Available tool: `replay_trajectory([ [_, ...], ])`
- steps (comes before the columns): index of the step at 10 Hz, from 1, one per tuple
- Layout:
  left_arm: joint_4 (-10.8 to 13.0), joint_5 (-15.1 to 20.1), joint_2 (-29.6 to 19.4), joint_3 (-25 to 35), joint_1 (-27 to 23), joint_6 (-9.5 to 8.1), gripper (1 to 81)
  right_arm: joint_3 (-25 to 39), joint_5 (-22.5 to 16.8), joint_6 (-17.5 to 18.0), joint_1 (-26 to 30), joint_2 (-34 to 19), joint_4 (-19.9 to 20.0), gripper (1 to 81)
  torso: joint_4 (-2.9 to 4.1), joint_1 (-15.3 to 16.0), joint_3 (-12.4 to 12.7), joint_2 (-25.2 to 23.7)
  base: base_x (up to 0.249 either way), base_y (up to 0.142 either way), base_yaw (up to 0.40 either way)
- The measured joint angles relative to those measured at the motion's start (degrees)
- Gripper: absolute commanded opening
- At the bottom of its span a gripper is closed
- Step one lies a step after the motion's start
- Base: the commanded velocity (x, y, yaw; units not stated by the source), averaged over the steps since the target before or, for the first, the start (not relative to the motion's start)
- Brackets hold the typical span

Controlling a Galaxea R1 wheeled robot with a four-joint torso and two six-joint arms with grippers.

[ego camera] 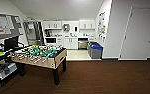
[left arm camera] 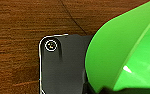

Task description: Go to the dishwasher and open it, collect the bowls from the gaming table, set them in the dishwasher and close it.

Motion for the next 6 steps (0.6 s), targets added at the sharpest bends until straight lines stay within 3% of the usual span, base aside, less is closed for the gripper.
replay_trajectory([
  [5,0.0,0.0,0.1,0.0,0.0,-0.01,1.0,0.0,0.0,0.0,-0.1,0.0,0.0,1.0,0.00,0.0,0.0,0.0,0.156,0.000,0.000],
  [6,0.0,0.1,0.0,0.0,0.1,0.00,1.0,0.0,0.0,0.0,-0.1,0.0,0.0,1.0,0.00,0.0,0.0,0.0,0.158,-0.068,0.000],
])
